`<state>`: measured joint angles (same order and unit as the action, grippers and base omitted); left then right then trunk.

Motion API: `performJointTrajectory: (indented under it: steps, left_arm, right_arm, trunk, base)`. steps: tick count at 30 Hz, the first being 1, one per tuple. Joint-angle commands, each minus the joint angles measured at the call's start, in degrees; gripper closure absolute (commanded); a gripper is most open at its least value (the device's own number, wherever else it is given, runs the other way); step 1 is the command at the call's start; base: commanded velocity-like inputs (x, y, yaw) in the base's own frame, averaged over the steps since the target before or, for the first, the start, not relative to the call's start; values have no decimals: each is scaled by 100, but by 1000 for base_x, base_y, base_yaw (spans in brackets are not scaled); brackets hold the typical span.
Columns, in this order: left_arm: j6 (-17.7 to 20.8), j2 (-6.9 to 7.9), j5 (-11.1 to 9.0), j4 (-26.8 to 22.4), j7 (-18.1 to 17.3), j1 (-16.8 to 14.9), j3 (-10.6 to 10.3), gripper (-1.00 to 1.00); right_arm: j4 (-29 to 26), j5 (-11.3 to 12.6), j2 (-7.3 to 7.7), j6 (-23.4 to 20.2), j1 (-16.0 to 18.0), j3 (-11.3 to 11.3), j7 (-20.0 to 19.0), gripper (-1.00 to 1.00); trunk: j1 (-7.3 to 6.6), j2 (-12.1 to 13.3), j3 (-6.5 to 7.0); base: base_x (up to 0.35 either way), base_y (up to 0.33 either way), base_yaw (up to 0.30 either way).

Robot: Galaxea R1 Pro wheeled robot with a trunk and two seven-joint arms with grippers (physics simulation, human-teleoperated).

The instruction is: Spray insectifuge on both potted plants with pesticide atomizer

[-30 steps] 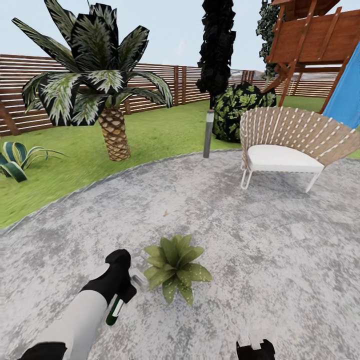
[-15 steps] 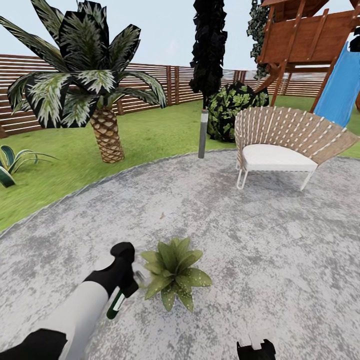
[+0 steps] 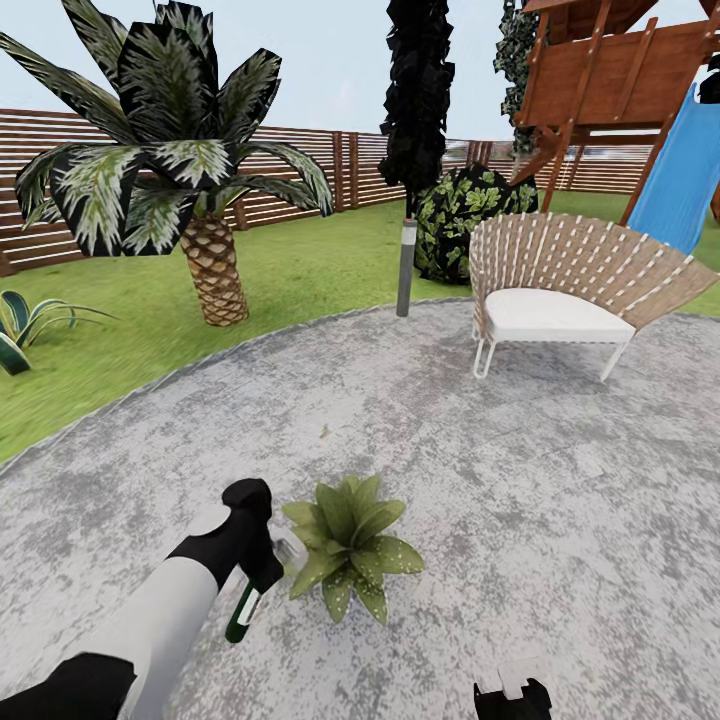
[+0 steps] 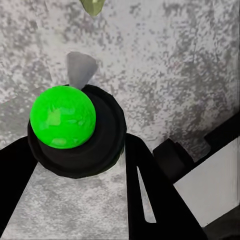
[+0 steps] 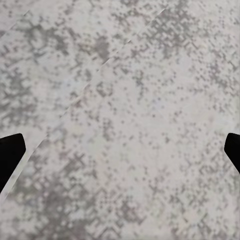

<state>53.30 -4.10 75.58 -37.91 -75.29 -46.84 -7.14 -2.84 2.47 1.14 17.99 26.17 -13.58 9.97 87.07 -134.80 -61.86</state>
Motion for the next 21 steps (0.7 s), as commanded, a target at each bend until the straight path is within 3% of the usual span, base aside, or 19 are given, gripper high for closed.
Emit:
performJointTrajectory:
  steps: [1,6,11,15,21]
  left_arm:
    - [49,-23,64,-11,-62,-33,-6,100]
    - [56,-17,86,-9,-47,-21,-15,100]
    - [57,-13,88,-6,-37,-14,-17,100]
    - [57,-27,84,-6,-30,-23,-24,100]
    - [49,21,80,52,17,39,-44,100]
  right_arm:
    - [3,26,0,12,2,-48,23,-100]
    - [3,30,-3,12,2,-48,23,-100]
    - [3,30,0,12,2,-48,23,-100]
    - [3,28,0,12,2,-48,23,-100]
    - [3,28,0,12,2,-48,23,-100]
  trunk:
    - [-1,-2,-5]
    - [-1,-2,-5]
    - [-1,-2,-5]
    - [-1,-2,-5]
    - [-1,-2,-5]
  base:
    - [0,0,0]
    - [-102,133,-27]
    - [31,304,-265]
    - [-168,259,-298]
    - [-32,39,-89]
